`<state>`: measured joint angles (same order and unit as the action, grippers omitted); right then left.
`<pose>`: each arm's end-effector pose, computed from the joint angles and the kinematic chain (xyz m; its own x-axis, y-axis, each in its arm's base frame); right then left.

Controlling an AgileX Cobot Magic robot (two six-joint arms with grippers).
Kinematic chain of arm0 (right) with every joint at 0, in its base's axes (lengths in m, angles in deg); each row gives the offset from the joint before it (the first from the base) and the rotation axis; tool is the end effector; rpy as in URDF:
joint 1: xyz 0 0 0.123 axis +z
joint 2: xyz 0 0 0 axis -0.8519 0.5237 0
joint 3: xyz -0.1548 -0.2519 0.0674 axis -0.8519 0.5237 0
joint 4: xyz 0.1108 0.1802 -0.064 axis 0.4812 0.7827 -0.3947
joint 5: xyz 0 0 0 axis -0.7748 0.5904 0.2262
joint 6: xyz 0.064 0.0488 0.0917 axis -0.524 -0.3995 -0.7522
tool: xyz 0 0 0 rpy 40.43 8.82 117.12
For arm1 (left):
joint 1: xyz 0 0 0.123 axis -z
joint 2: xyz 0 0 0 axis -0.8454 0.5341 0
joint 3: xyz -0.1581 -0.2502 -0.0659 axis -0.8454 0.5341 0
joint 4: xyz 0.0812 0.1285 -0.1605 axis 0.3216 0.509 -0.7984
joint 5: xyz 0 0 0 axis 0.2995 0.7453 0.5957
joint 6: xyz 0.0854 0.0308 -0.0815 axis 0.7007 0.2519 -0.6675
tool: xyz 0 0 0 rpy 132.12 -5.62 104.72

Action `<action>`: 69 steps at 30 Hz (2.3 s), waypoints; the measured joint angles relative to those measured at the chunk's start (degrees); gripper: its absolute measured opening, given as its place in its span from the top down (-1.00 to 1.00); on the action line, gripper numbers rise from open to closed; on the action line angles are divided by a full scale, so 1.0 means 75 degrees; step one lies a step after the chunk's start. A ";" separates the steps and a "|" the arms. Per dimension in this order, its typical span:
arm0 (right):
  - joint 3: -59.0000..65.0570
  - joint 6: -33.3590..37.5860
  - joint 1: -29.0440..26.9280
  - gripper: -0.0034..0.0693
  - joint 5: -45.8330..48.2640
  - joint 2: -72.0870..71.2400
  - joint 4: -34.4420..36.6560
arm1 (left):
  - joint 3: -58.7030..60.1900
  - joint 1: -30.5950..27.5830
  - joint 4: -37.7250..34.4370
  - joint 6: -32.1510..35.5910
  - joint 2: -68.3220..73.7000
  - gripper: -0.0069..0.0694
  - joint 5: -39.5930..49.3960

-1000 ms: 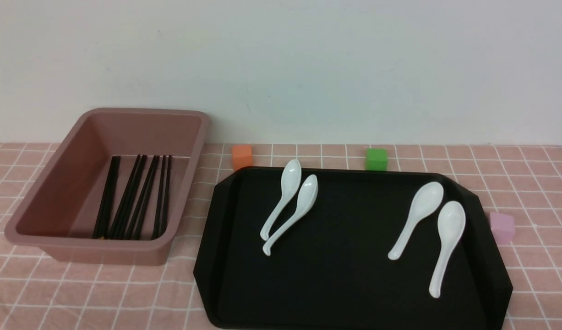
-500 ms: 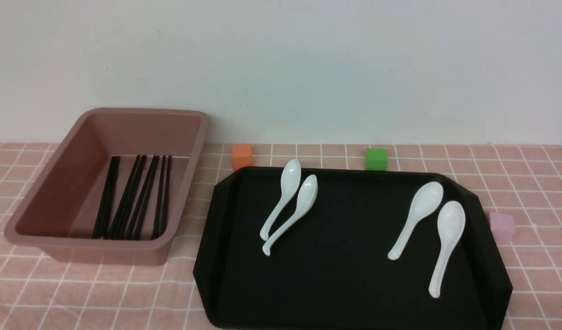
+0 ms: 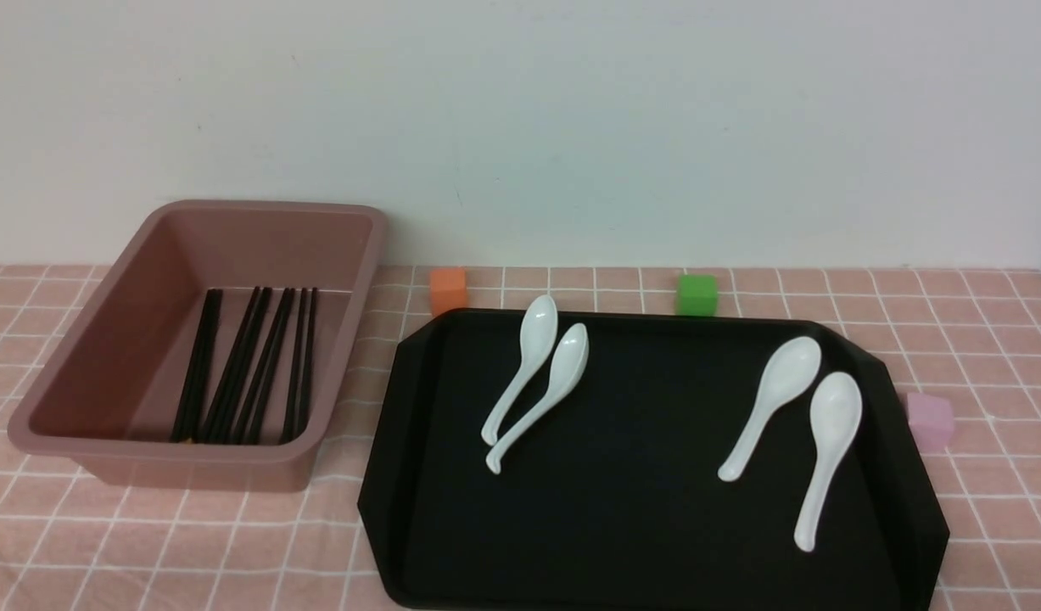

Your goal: On pink tablecloth take chopsticks from black tray and put them in box.

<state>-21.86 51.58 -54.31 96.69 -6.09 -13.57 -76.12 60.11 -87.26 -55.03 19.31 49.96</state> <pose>0.0319 0.0027 0.1644 -0.3063 0.0745 -0.9490 -0.0467 0.9946 0.0931 0.0318 -0.0059 0.1593 -0.3257 -0.2583 -0.9095 -0.0120 0.9630 -0.2692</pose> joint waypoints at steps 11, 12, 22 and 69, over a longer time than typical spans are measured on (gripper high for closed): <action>0.0000 0.0000 0.0000 0.25 0.0000 0.0000 0.0000 | 0.0000 0.0000 0.0000 0.0000 0.0000 0.85 0.0000; 0.0000 0.0000 0.0000 0.25 0.0000 0.0000 0.0000 | 0.0000 0.0000 0.0000 0.0000 0.0000 0.84 0.0000; 0.0000 0.0000 0.0000 0.25 0.0000 0.0000 0.0000 | 0.0000 0.0000 0.0000 0.0000 0.0000 0.82 0.0000; 0.0000 0.0000 0.0000 0.25 0.0000 0.0000 0.0000 | 0.0000 0.0000 0.0000 0.0000 0.0000 0.68 0.0000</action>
<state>-21.86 51.58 -54.31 96.69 -6.09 -13.57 -76.12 60.11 -87.26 -55.03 19.31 49.96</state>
